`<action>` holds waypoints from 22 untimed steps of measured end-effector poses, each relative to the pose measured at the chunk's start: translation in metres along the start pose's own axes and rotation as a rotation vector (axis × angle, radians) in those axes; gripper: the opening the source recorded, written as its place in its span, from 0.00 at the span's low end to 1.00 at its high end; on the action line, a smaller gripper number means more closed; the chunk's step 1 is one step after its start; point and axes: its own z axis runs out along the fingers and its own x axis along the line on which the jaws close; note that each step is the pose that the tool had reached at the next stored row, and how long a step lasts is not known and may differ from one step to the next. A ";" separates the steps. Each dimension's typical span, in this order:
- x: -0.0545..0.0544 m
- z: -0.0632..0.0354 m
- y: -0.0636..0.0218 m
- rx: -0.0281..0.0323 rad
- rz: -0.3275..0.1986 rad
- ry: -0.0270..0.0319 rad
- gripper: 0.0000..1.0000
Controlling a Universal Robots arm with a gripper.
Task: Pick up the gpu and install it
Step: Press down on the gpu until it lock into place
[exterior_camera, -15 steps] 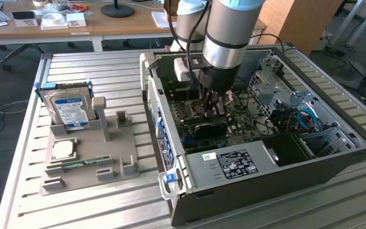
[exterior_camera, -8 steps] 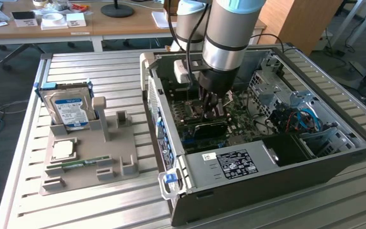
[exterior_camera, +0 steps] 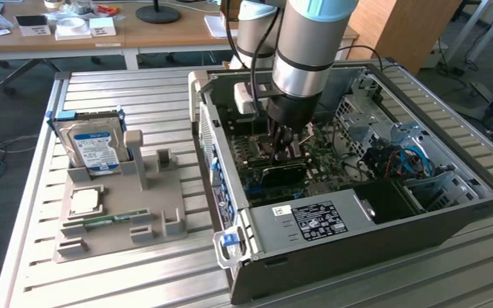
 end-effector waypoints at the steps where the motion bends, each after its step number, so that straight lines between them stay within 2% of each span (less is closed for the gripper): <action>1: 0.000 0.0000 0.0000 0.0000 0.000 0.0000 0.11; 22: 0.001 0.0019 -0.0001 0.0000 0.000 -0.0002 0.11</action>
